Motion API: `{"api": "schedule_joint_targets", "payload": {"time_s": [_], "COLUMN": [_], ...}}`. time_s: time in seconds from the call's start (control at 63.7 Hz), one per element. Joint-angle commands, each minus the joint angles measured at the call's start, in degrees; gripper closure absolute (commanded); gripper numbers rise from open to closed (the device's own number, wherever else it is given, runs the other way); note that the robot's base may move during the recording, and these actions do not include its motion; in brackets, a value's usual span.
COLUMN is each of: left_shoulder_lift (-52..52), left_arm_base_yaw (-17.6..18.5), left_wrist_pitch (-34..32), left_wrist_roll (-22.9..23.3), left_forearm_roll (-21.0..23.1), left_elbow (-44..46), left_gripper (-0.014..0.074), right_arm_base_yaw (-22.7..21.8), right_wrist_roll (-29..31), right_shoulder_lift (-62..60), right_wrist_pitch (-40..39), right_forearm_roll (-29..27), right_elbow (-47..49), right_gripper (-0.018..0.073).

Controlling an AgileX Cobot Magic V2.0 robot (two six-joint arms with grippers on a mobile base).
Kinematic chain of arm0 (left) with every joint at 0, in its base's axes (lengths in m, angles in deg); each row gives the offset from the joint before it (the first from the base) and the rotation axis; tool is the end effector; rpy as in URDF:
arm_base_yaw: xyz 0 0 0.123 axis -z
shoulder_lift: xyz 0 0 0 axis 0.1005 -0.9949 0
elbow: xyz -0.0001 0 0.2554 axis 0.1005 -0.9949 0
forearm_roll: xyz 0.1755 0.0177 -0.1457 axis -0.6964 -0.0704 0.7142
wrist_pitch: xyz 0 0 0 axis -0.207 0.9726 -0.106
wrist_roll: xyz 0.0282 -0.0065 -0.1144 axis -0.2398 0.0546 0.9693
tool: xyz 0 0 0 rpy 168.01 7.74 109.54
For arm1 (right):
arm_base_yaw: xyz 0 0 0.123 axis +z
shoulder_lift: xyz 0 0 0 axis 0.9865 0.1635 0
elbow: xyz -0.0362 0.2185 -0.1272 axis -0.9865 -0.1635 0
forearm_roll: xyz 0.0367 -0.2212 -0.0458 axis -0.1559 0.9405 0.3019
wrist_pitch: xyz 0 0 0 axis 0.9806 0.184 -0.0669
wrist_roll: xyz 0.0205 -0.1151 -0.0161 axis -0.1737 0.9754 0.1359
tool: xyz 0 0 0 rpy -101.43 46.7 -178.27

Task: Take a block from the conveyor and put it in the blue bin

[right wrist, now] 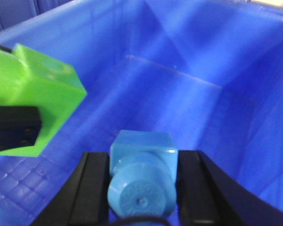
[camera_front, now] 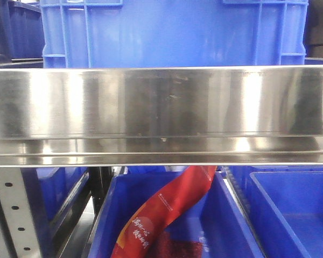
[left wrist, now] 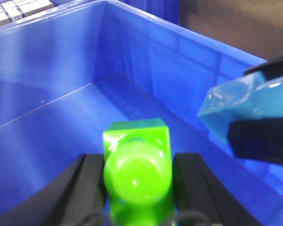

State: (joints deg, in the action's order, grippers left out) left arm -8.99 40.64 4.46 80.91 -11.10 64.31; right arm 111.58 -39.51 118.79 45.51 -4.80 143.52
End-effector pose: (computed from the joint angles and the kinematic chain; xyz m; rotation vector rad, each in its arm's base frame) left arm 0.3020 -0.2070 0.3858 0.6529 1.9300 -0.3224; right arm 0.2752 0.1664 0.3741 -0.5401 2.0174 0.3528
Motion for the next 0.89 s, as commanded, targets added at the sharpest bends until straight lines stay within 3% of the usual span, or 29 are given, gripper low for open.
{"api": "schedule_joint_targets", "payload": {"time_s": [0.0, 0.031, 0.079, 0.204, 0.314, 0.455, 0.581, 0.722, 0.879], "left_shoulder_lift": [0.19, 0.19, 0.31, 1.66, 3.94, 8.35, 12.19, 17.21, 26.07], "left_arm_base_yaw": [0.13, 0.13, 0.13, 0.13, 0.13, 0.13, 0.13, 0.13, 0.13], "left_wrist_pitch": [-0.92, -0.50, -0.34, 0.68, 3.28, 7.79, 12.32, 13.75, 6.54], "left_wrist_roll": [0.02, 0.02, 0.02, 0.02, 0.02, 0.02, 0.02, 0.62, 2.16], "left_forearm_roll": [0.07, 0.07, 0.07, 0.07, 0.07, 0.07, 0.07, 0.07, 0.07], "left_elbow": [0.44, 0.67, 0.66, 0.66, 0.66, 0.66, 0.66, -2.92, -13.50], "left_gripper": [0.0022, -0.0024, -0.0015, 0.0043, 0.0168, 0.0456, 0.0708, 0.0707, 0.0707], "right_arm_base_yaw": [0.00, 0.00, 0.00, 0.00, 0.00, 0.00, 0.00, 0.00, 0.00], "right_wrist_roll": [0.25, 0.25, 0.25, 0.25, 0.25, 0.25, 0.25, 0.25, 0.25], "right_shoulder_lift": [-0.34, -0.44, -0.58, -2.23, -4.94, -9.43, -14.15, -21.09, -29.88], "right_wrist_pitch": [-1.47, -1.32, -0.97, -0.04, 1.50, 1.97, 1.47, -1.03, -4.74], "right_forearm_roll": [0.77, 0.77, 0.77, 0.77, 0.77, 0.77, 0.77, 0.77, 0.77], "right_elbow": [0.52, 0.76, 0.94, 1.04, 0.89, 0.70, -0.90, -6.50, -15.98], "right_gripper": [0.0129, 0.0102, 0.0089, 0.0183, 0.0406, 0.0720, 0.0721, 0.0721, 0.0721]}}
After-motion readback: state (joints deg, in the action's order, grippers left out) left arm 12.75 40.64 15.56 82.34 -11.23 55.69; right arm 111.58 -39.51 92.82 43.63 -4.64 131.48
